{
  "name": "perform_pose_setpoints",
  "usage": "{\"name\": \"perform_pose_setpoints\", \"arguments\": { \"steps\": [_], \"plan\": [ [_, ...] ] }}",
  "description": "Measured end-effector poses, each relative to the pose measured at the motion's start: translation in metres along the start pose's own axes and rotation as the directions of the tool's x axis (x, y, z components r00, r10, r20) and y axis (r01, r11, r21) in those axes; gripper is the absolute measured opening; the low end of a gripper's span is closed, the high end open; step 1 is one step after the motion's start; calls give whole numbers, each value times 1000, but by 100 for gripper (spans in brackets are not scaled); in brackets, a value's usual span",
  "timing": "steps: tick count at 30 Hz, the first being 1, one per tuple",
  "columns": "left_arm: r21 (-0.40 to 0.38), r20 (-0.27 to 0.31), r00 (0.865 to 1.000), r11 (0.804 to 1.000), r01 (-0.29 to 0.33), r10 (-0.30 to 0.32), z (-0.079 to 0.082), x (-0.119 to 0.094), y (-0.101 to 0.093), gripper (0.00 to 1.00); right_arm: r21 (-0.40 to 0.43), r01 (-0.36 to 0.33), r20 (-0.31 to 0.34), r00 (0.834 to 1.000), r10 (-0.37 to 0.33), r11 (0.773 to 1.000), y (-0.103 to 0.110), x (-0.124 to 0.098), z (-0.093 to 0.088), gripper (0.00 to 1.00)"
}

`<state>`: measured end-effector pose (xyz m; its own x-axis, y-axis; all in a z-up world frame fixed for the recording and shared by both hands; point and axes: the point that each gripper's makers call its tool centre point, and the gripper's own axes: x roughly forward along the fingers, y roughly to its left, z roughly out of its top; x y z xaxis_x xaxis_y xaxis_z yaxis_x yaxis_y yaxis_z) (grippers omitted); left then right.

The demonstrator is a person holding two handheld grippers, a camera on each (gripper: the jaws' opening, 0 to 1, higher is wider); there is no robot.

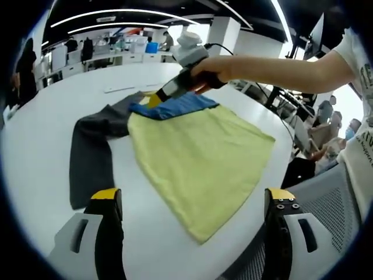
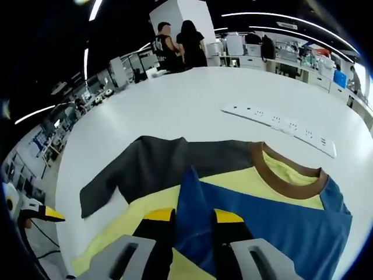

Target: Fold the garment on the visible template until the final outline fits inside the template.

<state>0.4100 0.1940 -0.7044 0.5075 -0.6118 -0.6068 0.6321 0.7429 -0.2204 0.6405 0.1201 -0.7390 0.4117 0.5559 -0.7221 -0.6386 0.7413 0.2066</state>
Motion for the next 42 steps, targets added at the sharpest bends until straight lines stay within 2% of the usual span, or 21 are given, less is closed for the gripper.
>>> {"name": "perform_pose_setpoints", "arguments": {
  "steps": [9,16,25,33,36,42],
  "plan": [
    [-5,5,1000,1000,-7,7,1,-2,1,98,-4,13,-18,1000,-13,1000,-10,6,-8,25],
    [-13,1,1000,1000,-6,6,-1,0,1,97,-30,31,-10,999,-32,999,-11,7,-10,20],
    [-12,2,1000,1000,-12,12,0,-2,3,96,-27,46,-9,999,-46,999,-11,8,-12,12],
    [-11,-3,1000,1000,-18,18,-1,-4,5,96,31,62,-4,998,-62,998,-17,8,-11,1],
    [-11,-6,1000,1000,-25,25,-2,-5,7,96,64,49,9,999,-50,997,-12,4,-8,0],
    [-24,7,999,999,-31,32,1,-6,8,96,74,30,11,999,-31,997,-8,1,-7,0]
  ]
}}
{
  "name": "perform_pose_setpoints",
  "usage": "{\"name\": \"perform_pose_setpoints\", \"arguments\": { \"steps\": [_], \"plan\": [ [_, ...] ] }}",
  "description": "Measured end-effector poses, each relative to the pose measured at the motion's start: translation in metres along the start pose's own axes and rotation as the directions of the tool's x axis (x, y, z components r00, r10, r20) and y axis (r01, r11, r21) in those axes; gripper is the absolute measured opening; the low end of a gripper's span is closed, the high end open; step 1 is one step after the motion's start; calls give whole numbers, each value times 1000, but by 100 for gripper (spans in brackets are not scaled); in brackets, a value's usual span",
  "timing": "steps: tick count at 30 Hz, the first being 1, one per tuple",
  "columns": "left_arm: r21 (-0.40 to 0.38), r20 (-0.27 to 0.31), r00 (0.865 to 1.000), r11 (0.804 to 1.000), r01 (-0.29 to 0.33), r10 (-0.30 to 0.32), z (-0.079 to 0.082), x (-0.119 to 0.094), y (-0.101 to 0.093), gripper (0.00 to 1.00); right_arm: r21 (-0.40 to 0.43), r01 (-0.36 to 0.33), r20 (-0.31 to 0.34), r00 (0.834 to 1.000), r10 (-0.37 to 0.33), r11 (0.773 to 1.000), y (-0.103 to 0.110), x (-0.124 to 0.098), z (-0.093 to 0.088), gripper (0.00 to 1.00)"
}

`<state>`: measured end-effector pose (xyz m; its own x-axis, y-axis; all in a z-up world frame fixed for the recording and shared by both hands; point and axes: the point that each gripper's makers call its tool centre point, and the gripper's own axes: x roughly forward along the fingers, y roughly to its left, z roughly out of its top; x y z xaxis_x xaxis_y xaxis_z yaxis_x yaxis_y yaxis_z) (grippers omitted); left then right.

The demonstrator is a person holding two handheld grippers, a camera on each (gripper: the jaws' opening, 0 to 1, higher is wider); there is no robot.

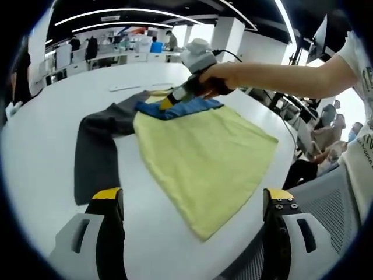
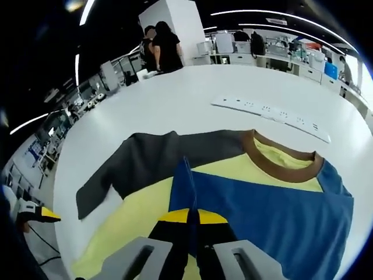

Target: Fold the garment on the visible template until the final outline fits inside the template.

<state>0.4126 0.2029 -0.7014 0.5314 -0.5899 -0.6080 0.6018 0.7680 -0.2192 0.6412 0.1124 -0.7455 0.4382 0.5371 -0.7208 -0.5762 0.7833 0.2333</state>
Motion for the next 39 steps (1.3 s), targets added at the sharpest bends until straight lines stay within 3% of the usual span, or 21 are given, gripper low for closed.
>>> {"name": "perform_pose_setpoints", "arguments": {
  "steps": [14,29,39],
  "plan": [
    [1,2,1000,1000,1,-1,-2,-2,-4,95,-27,-85,1,996,85,996,35,-6,0,0],
    [0,-4,1000,1000,-13,13,-6,-7,-2,96,0,-165,-16,986,165,986,56,2,-3,0],
    [2,1,1000,1000,-17,17,-3,-7,-2,96,-56,-172,-27,985,171,983,58,2,-6,18]
  ]
}}
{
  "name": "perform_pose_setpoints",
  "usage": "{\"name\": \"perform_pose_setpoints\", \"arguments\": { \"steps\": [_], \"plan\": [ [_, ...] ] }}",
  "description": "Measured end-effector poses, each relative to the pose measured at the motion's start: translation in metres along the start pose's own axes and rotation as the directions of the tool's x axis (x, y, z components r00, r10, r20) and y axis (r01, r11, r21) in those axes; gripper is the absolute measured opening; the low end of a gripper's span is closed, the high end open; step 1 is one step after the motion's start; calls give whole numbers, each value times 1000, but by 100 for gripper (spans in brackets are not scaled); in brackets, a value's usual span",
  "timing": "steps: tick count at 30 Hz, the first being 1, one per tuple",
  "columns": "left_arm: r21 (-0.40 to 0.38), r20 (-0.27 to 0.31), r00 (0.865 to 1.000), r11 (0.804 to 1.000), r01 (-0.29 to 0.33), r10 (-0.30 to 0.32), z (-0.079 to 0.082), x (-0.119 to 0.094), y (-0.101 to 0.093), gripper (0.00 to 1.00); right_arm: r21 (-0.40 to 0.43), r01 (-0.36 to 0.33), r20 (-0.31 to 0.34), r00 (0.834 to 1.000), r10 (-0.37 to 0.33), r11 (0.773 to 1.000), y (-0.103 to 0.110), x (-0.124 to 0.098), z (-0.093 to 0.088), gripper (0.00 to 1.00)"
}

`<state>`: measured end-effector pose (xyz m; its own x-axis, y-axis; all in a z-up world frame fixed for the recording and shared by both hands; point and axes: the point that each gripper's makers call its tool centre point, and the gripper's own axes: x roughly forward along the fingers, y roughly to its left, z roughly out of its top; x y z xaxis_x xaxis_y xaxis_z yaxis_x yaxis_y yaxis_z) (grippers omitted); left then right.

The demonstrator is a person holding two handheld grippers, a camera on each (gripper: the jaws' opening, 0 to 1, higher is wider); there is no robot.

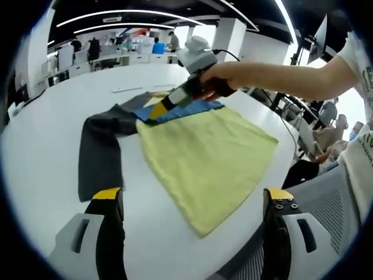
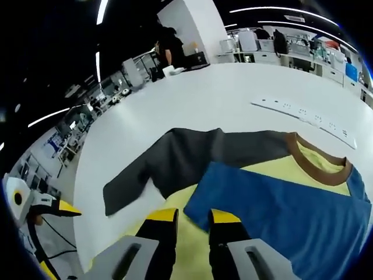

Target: Fold the garment on the visible template until the final outline fits inside the template.

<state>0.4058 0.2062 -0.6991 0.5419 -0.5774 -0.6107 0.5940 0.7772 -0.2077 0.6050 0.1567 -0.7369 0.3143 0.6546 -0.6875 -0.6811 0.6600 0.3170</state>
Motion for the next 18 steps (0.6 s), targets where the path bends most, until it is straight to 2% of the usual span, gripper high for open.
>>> {"name": "perform_pose_setpoints", "arguments": {
  "steps": [11,18],
  "plan": [
    [6,1,1000,1000,0,0,2,2,0,99,-55,73,14,997,-73,996,-16,-14,4,57],
    [10,6,1000,1000,3,-3,4,3,-2,99,-53,102,3,995,-102,993,-28,-24,-3,67]
  ]
}}
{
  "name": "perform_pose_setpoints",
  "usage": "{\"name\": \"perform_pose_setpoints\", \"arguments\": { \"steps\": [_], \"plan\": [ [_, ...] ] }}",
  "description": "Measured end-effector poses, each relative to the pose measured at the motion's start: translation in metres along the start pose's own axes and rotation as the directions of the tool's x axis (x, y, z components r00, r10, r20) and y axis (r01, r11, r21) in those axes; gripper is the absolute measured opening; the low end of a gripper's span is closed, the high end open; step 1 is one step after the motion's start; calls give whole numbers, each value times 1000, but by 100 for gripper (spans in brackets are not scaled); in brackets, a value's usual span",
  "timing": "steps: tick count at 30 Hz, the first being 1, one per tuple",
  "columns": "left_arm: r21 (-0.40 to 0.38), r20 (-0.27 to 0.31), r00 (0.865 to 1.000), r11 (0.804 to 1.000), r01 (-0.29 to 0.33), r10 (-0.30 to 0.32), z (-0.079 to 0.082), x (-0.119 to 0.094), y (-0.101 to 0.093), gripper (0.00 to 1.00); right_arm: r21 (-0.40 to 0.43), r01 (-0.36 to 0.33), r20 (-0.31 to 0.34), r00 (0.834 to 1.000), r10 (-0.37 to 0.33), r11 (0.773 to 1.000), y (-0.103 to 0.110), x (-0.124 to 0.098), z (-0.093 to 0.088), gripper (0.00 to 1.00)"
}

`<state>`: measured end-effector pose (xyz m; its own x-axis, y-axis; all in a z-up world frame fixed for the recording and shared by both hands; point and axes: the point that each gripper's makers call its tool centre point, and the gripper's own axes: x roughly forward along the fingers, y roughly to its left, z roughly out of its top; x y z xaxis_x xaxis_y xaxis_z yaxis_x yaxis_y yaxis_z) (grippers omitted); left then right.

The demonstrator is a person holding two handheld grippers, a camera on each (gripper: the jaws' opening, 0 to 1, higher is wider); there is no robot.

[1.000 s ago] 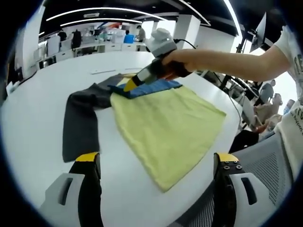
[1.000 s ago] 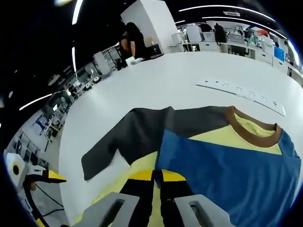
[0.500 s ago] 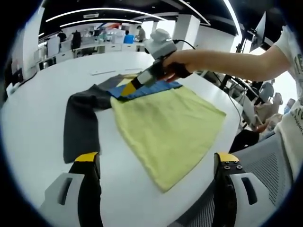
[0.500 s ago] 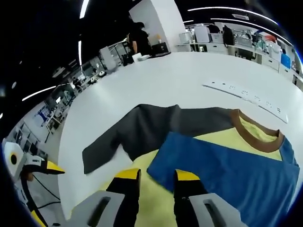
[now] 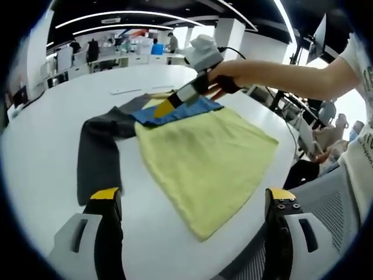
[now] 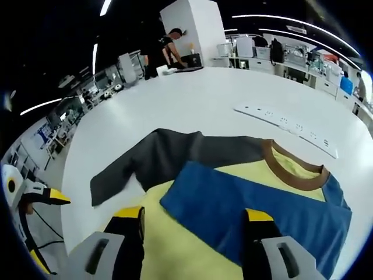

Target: Fold the garment on the visible template until the final outline fits inside the template.

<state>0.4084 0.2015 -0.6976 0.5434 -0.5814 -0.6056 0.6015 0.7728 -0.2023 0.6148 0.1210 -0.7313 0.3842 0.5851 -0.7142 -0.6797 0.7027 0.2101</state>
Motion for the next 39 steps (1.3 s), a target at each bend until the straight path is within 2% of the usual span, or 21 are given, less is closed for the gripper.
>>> {"name": "perform_pose_setpoints", "arguments": {
  "steps": [7,17,27,39],
  "plan": [
    [2,-9,1000,1000,-4,4,-2,-1,-1,99,-8,25,2,1000,-25,1000,-14,-12,-6,77],
    [11,-8,1000,1000,-1,1,0,0,-3,99,1,77,6,997,-77,997,-36,-30,-18,83],
    [17,-4,1000,1000,3,-3,4,2,-5,99,41,114,20,993,-115,993,-62,-52,-30,84],
    [13,-10,1000,1000,2,-2,3,2,-6,99,38,172,24,985,-173,984,-93,-80,-47,80]
  ]
}}
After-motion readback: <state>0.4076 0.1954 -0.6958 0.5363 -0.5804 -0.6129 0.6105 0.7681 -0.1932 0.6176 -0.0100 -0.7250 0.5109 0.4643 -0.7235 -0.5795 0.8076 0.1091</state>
